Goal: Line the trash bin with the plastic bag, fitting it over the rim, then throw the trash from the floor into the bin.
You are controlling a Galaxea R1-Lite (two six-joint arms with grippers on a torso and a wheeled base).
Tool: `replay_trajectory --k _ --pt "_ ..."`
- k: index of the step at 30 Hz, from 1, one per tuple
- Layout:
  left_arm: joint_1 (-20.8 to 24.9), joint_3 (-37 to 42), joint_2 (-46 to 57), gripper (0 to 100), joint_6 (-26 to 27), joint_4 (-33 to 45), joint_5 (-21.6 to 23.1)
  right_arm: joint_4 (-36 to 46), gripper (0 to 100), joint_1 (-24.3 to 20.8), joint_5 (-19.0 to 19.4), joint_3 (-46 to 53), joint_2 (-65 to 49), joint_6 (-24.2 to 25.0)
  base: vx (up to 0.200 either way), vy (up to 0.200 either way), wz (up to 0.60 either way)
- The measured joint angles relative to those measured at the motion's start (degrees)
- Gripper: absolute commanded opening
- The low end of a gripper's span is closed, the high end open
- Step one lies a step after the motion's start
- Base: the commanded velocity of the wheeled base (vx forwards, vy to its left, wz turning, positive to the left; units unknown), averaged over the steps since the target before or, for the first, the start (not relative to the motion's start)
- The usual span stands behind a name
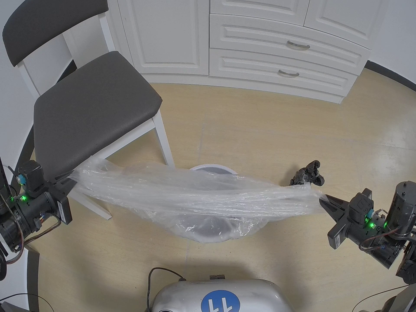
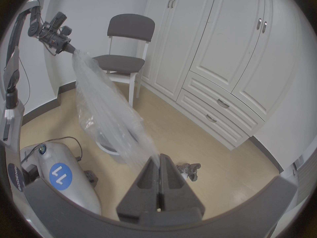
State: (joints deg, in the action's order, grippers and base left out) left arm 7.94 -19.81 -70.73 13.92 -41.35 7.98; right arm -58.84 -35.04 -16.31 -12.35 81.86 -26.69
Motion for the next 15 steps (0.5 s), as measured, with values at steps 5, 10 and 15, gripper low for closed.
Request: replay_trajectory --k 5,10,15 --pt "5.07 0.05 -0.05 0 -3.72 -1.89 0.04 -4.33 0 -1.67 -0.27 -0.63 1.60 2.57 0.000 0.000 0.00" --pt "10.03 0.50 -0.57 0 -6.13 -4.27 0.09 -10.59 0 -3.69 -0.46 -1.21 4.57 4.71 0.000 0.000 0.00" --pt "14.96 0.74 -2.34 0 -7.50 -5.80 0.09 -18.62 0 -6.22 -0.57 -1.49 8.44 7.31 0.000 0.000 0.00"
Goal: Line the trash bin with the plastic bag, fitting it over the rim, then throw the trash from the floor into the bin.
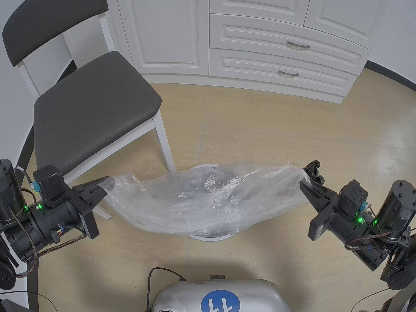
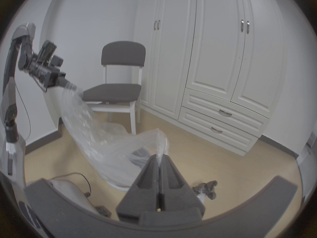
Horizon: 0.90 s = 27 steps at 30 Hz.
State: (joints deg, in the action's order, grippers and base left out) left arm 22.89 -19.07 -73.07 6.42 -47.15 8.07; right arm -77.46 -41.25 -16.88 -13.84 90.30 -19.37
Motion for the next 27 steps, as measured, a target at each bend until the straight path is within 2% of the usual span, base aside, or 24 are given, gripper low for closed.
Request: replay_trajectory --k 6,10,17,22,27 --pt "4.45 -2.43 -5.07 0 -1.91 -7.25 -0.20 -7.69 0 -3.21 -0.05 -0.99 5.35 5.17 0.000 0.000 0.00" --pt "7.64 -5.05 -9.59 0 -2.93 -10.40 -0.82 -9.14 0 -4.97 -0.06 -2.17 7.96 7.78 0.000 0.000 0.00" --pt "13.96 -9.87 -19.74 0 -10.33 -18.68 -6.11 -8.84 0 -10.18 -1.15 -4.40 9.95 12.09 0.000 0.000 0.00" --pt "14.84 -11.58 -25.69 0 -11.75 -25.19 -8.69 -7.41 0 -11.63 -2.33 -5.89 11.35 14.95 0.000 0.000 0.00" --pt "14.70 -12.19 -29.21 0 -11.95 -27.48 -9.65 -6.77 0 -10.86 -2.73 -8.74 15.24 18.88 0.000 0.000 0.00"
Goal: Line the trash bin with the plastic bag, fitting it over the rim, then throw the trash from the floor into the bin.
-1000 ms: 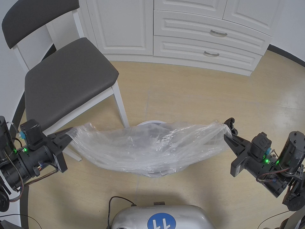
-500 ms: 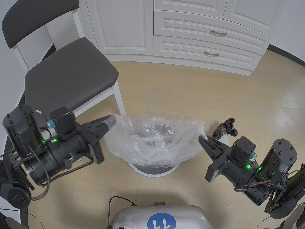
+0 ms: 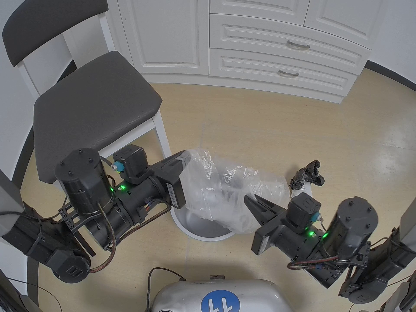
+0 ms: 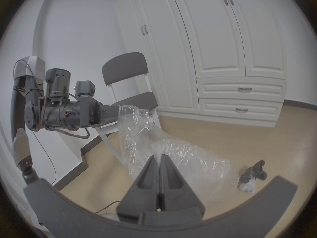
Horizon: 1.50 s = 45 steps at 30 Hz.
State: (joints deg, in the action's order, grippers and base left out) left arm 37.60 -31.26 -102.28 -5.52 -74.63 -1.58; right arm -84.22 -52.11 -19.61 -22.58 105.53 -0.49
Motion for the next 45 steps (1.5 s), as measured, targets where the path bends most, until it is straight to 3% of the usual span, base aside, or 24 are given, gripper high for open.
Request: replay_trajectory --k 15,24,38,45 --pt "-0.85 0.15 -3.25 0 0.17 -0.59 -0.27 -0.84 0 2.28 0.11 -7.72 11.64 7.46 0.000 0.000 0.00" --pt "-2.57 -1.04 -5.60 0 0.24 -0.66 -0.18 -4.34 0 6.03 3.55 -11.62 18.25 11.46 0.000 0.000 0.00" --pt "-2.99 -1.27 -6.05 0 0.28 -0.69 -0.07 -4.73 0 8.73 4.57 -14.38 25.75 11.87 0.000 0.000 0.00" --pt "-3.64 -2.21 -7.84 0 -0.05 -0.88 0.37 -4.73 0 11.08 4.84 -14.15 26.33 9.85 0.000 0.000 0.00"
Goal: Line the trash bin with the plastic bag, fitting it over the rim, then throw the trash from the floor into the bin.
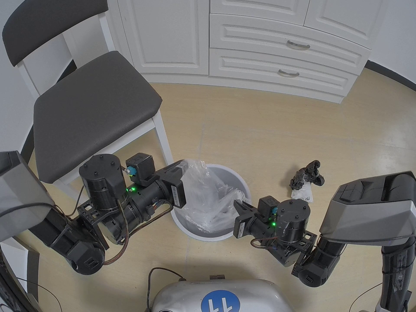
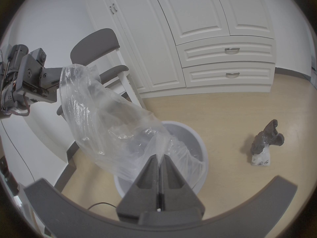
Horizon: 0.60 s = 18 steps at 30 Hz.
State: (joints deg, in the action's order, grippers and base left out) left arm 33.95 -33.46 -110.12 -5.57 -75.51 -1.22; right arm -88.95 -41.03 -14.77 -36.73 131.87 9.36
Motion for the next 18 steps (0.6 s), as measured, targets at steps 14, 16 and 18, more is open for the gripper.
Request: replay_trajectory --k 14,16,18 --pt "-1.29 -4.00 -12.65 0 -0.28 -10.79 0.24 -0.05 0 5.18 3.23 5.36 -2.27 -7.80 0.000 0.000 0.00" --pt "-1.29 -5.23 -15.46 0 -0.34 -11.42 0.24 -0.05 0 5.73 3.58 6.19 -2.54 -8.85 0.000 0.000 0.00" --pt "-1.43 -6.44 -17.94 0 -0.41 -11.73 0.22 -0.02 0 6.21 3.78 6.89 -2.73 -9.94 0.000 0.000 0.00"
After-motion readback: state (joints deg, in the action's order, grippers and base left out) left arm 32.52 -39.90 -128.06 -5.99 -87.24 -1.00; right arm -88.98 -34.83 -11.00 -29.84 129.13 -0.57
